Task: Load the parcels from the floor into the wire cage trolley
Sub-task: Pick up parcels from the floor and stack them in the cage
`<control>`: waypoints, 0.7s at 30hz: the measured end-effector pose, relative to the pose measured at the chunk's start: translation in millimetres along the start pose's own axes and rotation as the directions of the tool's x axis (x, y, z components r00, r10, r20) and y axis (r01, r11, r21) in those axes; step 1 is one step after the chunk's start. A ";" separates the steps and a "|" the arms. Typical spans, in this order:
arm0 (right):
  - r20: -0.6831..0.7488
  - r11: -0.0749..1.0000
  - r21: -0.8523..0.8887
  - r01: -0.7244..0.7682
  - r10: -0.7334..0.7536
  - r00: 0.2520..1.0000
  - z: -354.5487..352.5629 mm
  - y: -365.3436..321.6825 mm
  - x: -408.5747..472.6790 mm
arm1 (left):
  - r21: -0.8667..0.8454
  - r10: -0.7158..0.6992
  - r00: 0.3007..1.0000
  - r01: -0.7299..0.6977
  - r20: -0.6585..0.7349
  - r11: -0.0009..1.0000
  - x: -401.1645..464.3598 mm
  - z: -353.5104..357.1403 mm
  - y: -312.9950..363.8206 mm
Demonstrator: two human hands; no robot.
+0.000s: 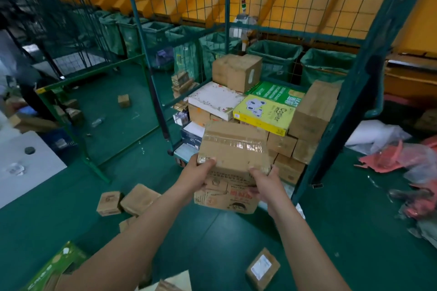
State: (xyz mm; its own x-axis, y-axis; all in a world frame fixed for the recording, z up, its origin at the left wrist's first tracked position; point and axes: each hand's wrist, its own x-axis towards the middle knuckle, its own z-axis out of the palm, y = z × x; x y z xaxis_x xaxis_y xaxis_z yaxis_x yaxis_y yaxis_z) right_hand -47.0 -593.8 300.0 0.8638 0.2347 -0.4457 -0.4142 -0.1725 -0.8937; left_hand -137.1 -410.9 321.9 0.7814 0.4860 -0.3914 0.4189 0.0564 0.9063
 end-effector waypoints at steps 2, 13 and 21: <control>0.013 1.000 0.003 0.015 -0.015 1.000 -8.2 -23.9 38.2 | 0.027 0.013 1.000 -0.013 -0.014 1.000 33.7 14.6 24.7; 0.012 0.999 0.035 -0.006 0.006 1.000 -26.8 -91.9 149.8 | 0.088 0.025 0.999 -0.022 -0.037 0.996 141.3 55.2 94.3; -0.056 0.998 0.058 -0.016 0.019 0.998 -25.6 -123.9 225.1 | 0.080 0.016 0.998 -0.020 0.060 0.997 233.8 73.6 129.1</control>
State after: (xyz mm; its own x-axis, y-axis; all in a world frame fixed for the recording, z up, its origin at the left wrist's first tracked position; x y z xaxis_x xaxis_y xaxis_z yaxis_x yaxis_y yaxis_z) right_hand 206.1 -544.0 311.7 0.8703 0.1779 -0.4593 -0.4440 -0.1204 -0.8879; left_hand 133.7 -354.2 335.6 0.8142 0.4336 -0.3862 0.4386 -0.0233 0.8984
